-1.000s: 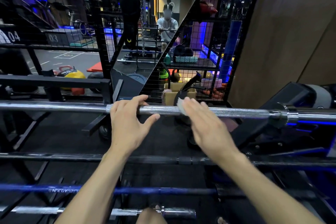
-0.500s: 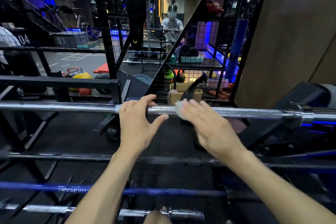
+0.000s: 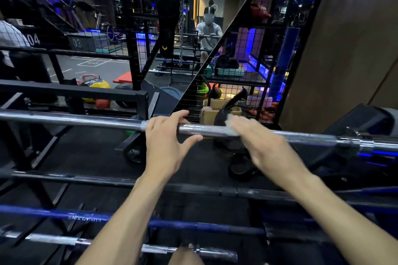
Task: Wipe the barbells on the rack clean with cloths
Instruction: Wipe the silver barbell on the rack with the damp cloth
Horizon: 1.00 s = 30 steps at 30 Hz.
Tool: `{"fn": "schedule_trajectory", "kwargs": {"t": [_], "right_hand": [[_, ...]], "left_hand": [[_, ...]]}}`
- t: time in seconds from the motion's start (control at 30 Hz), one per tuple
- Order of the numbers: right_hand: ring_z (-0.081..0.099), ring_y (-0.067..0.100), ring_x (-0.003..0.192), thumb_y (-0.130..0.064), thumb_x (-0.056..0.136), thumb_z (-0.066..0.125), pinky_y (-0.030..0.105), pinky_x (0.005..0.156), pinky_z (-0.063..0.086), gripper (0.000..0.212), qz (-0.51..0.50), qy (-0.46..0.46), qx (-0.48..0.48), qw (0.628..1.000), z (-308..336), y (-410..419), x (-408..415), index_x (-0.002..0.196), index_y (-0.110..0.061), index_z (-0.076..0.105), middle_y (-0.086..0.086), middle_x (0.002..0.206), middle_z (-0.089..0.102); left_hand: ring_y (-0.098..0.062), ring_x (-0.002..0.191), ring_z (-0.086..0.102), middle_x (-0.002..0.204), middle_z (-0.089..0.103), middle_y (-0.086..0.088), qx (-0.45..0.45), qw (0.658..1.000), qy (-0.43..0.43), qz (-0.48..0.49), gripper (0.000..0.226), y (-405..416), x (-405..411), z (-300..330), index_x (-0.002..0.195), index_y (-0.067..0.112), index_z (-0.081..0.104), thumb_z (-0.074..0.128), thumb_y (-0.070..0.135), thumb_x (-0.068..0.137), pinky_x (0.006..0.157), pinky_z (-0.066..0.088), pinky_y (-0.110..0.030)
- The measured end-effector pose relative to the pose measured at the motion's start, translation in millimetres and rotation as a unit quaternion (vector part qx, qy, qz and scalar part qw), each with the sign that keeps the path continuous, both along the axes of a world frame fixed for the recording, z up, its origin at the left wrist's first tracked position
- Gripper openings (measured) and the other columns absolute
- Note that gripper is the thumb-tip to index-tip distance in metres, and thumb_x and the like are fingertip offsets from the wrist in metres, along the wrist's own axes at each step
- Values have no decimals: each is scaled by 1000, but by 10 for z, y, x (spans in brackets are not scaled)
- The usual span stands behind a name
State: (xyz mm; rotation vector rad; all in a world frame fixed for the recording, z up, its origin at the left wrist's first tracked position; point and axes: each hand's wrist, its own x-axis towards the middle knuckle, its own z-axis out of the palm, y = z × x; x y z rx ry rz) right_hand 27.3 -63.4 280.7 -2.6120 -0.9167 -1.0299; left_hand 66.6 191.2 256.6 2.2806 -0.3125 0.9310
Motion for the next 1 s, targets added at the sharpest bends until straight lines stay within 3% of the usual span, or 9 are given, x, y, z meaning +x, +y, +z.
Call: {"fn": "schedule_trajectory", "kwargs": {"t": [0.17, 0.33, 0.5, 0.6, 0.77, 1.0], "right_hand": [[59, 22, 131, 8, 90, 67, 47, 110, 47, 50, -65, -38, 56, 996, -171, -319, -96, 138, -2, 60, 8, 144, 59], [55, 23, 135, 11, 92, 62, 44, 118, 39, 47, 8, -15, 99, 995, -221, 429, 172, 137, -3, 61, 9, 142, 61], [55, 29, 134, 6, 83, 50, 46, 115, 42, 55, 54, 22, 20, 998, -102, 1143, 374, 136, -2, 61, 13, 143, 60], [53, 27, 137, 14, 81, 59, 44, 117, 39, 61, 76, 13, -20, 997, -59, 862, 317, 139, -5, 59, 12, 147, 56], [51, 25, 139, 16, 84, 68, 47, 114, 43, 59, 45, -37, -3, 998, -219, 245, 87, 138, -5, 61, 9, 149, 55], [55, 30, 135, 17, 77, 69, 44, 117, 39, 60, 80, -17, -17, 997, -135, 828, 277, 133, -4, 65, 11, 144, 59]], "left_hand": [[-15, 107, 53, 105, 65, 22, -2, 1000, 2, -2, 67, -35, 26, -21, 132, 32, 59, 77, 61, 74, 106, 24, -26], [-15, 106, 54, 105, 67, 19, 8, 1000, -1, 6, 68, -56, 5, -10, 133, 30, 59, 82, 55, 74, 105, 26, -28], [-23, 114, 55, 109, 68, 6, 1, 999, 28, 22, 75, -12, 14, 9, 143, 22, 51, 84, 21, 75, 105, 19, -20], [-22, 117, 54, 114, 69, 4, -5, 999, 33, 18, 82, 14, 15, 18, 147, 20, 48, 86, 32, 75, 104, 18, -19], [-15, 108, 58, 108, 70, 18, 9, 1000, 7, 8, 86, -38, 0, 5, 145, 17, 50, 82, 55, 74, 108, 24, -28], [-19, 123, 48, 120, 66, 9, 13, 999, 40, 7, 90, -26, -4, 25, 156, 23, 38, 85, 25, 79, 106, 13, -18]]}}
